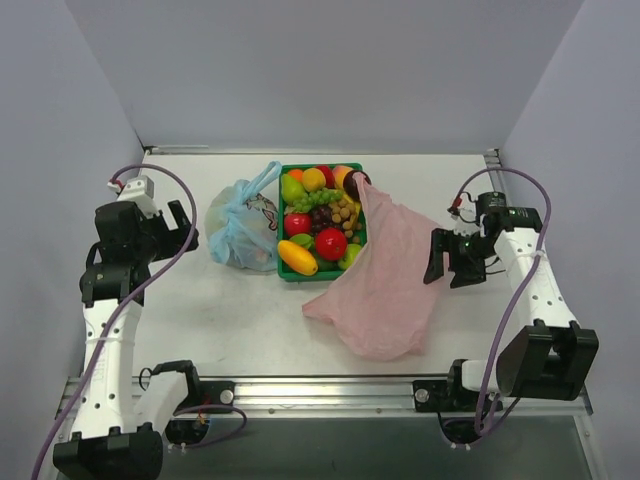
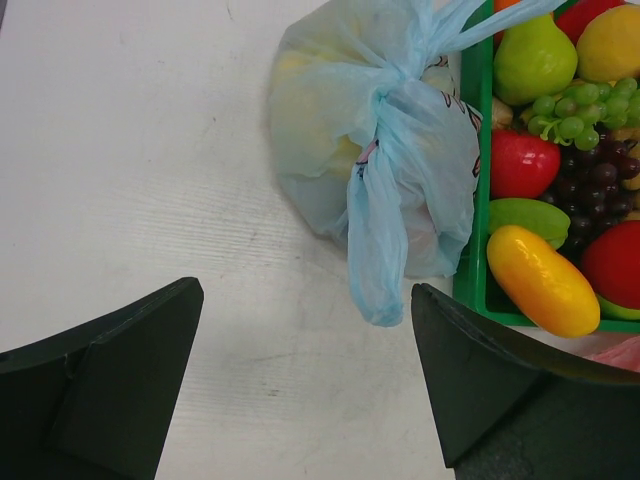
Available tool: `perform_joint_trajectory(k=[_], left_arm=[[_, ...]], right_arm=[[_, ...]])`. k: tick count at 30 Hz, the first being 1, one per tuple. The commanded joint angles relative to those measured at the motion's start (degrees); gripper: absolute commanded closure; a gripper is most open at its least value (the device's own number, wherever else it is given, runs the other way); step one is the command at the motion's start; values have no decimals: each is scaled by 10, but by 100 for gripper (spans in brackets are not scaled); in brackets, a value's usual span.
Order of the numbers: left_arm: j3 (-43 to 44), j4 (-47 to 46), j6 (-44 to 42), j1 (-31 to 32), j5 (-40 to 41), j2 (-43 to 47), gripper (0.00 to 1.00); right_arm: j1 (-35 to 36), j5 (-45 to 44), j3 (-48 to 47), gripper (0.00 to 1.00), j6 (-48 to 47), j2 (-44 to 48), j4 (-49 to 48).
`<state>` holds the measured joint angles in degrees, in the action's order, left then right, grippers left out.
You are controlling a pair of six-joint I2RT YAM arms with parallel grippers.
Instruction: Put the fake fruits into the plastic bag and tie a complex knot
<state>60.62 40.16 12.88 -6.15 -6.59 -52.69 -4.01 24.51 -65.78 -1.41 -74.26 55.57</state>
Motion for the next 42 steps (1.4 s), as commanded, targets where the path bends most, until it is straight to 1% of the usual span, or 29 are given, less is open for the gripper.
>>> perform_joint_trajectory(k=[1, 3, 4, 5, 6, 8, 9, 10, 12, 13, 15, 16, 17, 18, 19, 20, 21, 22, 23, 26, 27, 29, 30, 31, 32, 36, 38, 39, 42], left_arm=[[-6, -47, -9, 0, 9, 17, 3], [-10, -47, -17, 0, 4, 21, 2], [-11, -48, -25, 0, -3, 21, 3], [-12, -48, -28, 0, -6, 22, 3], [-15, -48, -34, -1, -9, 24, 3], [-16, -49, -40, -1, -12, 25, 3], [-18, -52, -41, 0, -12, 25, 3], [-18, -53, -45, 0, -12, 24, 2], [-18, -54, -47, -1, -16, 24, 3], [-19, -54, -51, 0, -19, 25, 3], [-21, -56, -55, 0, -30, 26, 3], [-25, -59, -59, -1, -35, 27, 2], [-27, -61, -62, 0, -38, 29, 3], [-30, -65, -63, 0, -46, 31, 2], [-32, -70, -64, 1, -48, 32, 3], [-32, -72, -64, 0, -48, 32, 3], [-32, -76, -64, 1, -50, 29, 2], [-31, -77, -63, 1, -49, 28, 3], [-28, -77, -62, 0, -47, 26, 3], [-26, -79, -56, 0, -34, 18, 3], [-25, -82, -55, 1, -31, 17, 3], [-29, -85, -52, 0, -21, 16, 3], [-32, -90, -51, -1, -16, 17, 3], [-35, -90, -46, 0, -12, 17, 3], [-36, -90, -45, 0, -4, 18, 3], [-45, -90, -37, 0, 14, 23, 3], [-50, -90, -38, 0, 18, 26, 3], [-52, -90, -38, -1, 19, 27, 2], [-56, -88, -40, 0, 25, 30, 3]], right_arm=[[4, 33, -6, 34, -10, -23, 37], [3, 18, -34, 44, -53, -43, 44], [2, 11, -45, 51, -70, -52, 46], [1, 4, -60, 54, -88, -60, 49], [1, -11, -91, 65, -130, -78, 59], [1, -34, -125, 77, -173, -98, 65], [1, -45, -158, 95, -206, -120, 69], [1, -66, -174, 100, -227, -134, 72], [1, -78, -208, 100, -265, -166, 87], [1, -84, -232, 100, -303, -174, 88], [1, -108, -261, 100, -334, -196, 85], [1, -115, -293, 100, -350, -206, 85], [1, -133, -309, 97, -355, -225, 84], [1, -145, -326, 91, -356, -236, 82], [1, -155, -346, 73, -356, -248, 81], [1, -168, -377, 65, -352, -267, 81], [1, -190, -397, 54, -344, -274, 79], [3, -201, -416, 29, -329, -280, 78], [4, -206, -455, 7, -294, -281, 80], [15, -201, -487, 2, -232, -249, 76], [23, -198, -488, 2, -195, -237, 72], [59, -208, -469, 2, -156, -196, 55], [78, -213, -441, 2, -129, -186, 39], [94, -238, -424, 2, -113, -174, 28], [134, -255, -408, 2, -100, -161, 11], [216, -366, -339, 1, -43, -161, -32], [240, -413, -313, 2, -18, -176, -41], [261, -422, -309, 2, -9, -184, -48], [290, -473, -300, 2, 27, -213, -67]])
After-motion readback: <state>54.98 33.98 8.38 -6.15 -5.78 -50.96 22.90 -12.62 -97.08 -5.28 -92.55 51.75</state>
